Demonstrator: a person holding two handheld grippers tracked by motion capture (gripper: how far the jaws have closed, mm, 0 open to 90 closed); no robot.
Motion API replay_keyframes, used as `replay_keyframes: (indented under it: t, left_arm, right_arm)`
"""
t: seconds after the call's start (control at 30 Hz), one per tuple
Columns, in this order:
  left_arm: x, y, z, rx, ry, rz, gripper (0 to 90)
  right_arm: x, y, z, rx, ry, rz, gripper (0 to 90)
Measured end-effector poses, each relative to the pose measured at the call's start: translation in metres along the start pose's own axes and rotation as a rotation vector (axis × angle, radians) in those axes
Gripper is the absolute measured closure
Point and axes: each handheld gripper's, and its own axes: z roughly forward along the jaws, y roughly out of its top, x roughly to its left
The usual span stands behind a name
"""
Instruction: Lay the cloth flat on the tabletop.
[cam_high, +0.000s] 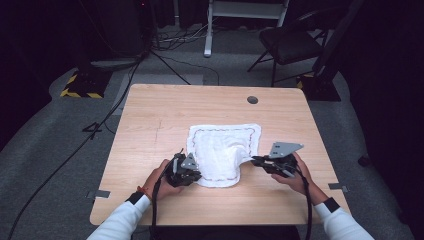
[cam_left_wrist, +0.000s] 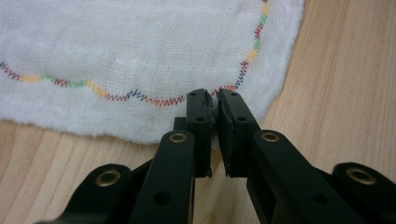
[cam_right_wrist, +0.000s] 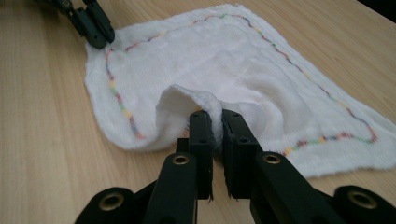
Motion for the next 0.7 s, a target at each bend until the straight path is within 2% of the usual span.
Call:
replay_keyframes:
  t: [0.13, 0.23, 0.33, 0.43, 0.53, 0.6, 0.67, 0.7]
  left_arm:
    - [0.004, -0.007, -0.005, -0.016, -0.003, -0.045, 83.1]
    - [0.003, -0.01, -0.008, -0.019, 0.002, -0.055, 83.1]
    - [0.003, -0.014, -0.011, -0.014, 0.004, -0.062, 82.9]
    - [0.002, -0.017, -0.013, -0.017, 0.003, -0.078, 81.2]
    - [0.001, -0.018, -0.017, -0.02, 0.033, -0.106, 73.1]
    - [0.001, -0.018, -0.021, -0.032, 0.072, -0.134, 60.4]
    - [0.003, -0.019, -0.025, -0.056, 0.093, -0.153, 52.8]
    - [0.006, -0.019, -0.027, -0.074, 0.123, -0.173, 47.1]
  right_arm:
    - [0.0, -0.019, -0.021, 0.025, -0.003, 0.014, 83.2]
    - [0.004, -0.035, -0.031, 0.07, -0.016, 0.011, 82.7]
    - [0.009, -0.049, -0.039, 0.09, -0.011, 0.019, 83.3]
    - [0.011, -0.056, -0.043, 0.089, -0.007, 0.035, 82.7]
    - [0.012, -0.065, -0.045, 0.1, -0.015, 0.057, 75.5]
    - [0.009, -0.07, -0.044, 0.105, -0.046, 0.088, 70.2]
    - [0.004, -0.073, -0.043, 0.109, -0.078, 0.109, 63.5]
    - [0.0, -0.074, -0.042, 0.108, -0.102, 0.126, 63.9]
